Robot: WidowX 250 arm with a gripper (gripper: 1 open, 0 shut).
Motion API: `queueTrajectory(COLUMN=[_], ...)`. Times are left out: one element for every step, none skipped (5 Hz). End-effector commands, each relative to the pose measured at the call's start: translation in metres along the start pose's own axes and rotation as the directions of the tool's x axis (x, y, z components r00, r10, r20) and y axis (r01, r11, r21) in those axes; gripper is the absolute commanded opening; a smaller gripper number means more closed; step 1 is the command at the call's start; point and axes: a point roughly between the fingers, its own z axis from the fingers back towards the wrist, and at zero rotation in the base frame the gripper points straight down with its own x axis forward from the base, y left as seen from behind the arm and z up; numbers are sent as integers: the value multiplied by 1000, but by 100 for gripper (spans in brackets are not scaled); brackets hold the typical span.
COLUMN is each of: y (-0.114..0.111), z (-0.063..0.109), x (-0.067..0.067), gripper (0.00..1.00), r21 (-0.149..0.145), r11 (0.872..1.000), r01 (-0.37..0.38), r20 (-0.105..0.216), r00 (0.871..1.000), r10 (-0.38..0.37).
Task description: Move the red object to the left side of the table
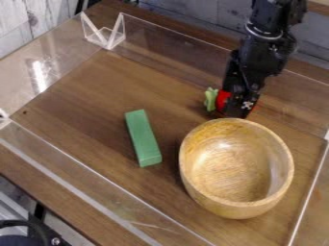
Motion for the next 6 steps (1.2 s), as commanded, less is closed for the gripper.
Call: queueTrajectory(y=[12,19,26,33,35,38], z=[7,3,-2,-7,-11,-15], x=[-4,-8,-12,-16,-15,-12], gripper=[100,100,100,100,100,100], r21=[50,65,77,86,94,105], r11=[999,997,996,995,993,991], r01=[18,30,43,54,69,84], r20=[34,44,53,62,71,83], r00=[999,998,997,996,995,992], r10=[-20,-33,-47,-59,-76,-93])
